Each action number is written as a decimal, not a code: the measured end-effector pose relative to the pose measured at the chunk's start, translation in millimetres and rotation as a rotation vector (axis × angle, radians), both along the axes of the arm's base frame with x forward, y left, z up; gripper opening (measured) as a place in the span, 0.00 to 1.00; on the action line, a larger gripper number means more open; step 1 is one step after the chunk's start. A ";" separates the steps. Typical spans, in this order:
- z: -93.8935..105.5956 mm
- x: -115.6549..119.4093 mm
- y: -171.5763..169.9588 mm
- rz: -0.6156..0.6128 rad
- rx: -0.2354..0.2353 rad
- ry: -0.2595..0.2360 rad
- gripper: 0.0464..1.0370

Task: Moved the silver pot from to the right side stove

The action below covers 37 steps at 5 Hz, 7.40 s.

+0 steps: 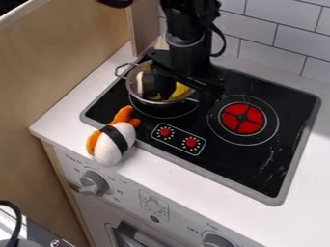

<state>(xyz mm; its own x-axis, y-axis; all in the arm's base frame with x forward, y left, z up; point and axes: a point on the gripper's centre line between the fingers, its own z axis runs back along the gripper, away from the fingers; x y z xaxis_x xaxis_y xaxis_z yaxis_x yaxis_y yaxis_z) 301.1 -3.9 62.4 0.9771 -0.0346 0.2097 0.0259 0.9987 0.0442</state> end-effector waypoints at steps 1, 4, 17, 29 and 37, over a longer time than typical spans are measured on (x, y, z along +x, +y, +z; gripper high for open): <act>-3.3 2.7 0.8 0.002 -0.003 -0.010 0.96; -10.3 -0.5 0.4 0.042 -0.022 0.009 0.63; 77.4 3.5 -56.2 0.063 0.146 0.012 0.01; 5.2 22.9 -127.3 0.175 0.128 -0.181 0.01; 30.3 15.7 -115.6 0.181 0.124 -0.037 0.96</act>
